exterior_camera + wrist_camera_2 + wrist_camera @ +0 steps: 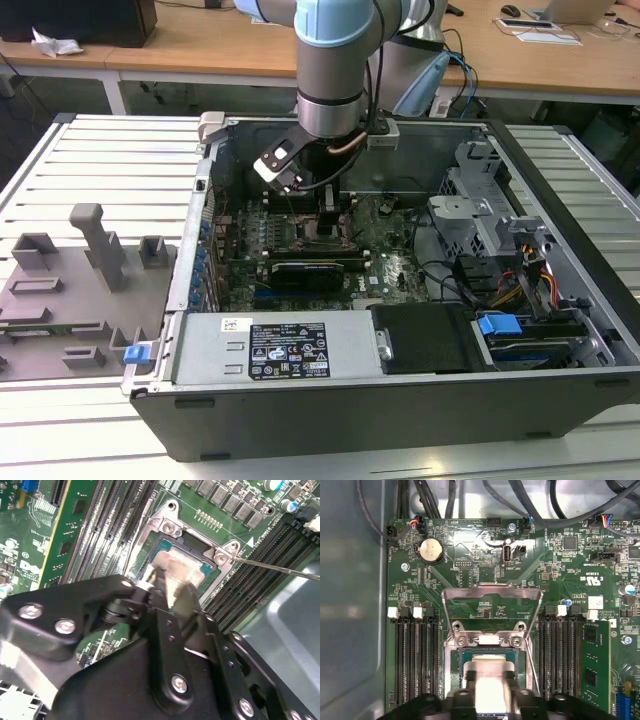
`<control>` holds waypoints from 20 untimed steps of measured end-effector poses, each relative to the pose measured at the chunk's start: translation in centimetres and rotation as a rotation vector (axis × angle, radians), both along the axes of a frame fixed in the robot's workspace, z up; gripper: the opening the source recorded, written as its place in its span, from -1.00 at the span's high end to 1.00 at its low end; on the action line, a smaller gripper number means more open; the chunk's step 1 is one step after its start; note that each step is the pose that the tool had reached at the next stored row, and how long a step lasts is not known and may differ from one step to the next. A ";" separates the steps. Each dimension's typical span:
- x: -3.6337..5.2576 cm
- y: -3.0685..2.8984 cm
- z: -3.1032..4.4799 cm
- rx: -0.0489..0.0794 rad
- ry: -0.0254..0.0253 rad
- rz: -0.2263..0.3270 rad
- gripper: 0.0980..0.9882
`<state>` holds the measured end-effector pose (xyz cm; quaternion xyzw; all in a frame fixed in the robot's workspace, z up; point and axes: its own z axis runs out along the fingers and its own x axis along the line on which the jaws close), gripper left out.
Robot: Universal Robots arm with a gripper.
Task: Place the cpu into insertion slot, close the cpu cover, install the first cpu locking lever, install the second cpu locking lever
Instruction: 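Place the cpu into insertion slot, then close the cpu cover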
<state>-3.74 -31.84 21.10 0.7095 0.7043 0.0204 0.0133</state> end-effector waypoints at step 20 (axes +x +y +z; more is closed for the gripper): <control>0.00 -0.10 0.50 0.000 0.0000 0.000 0.98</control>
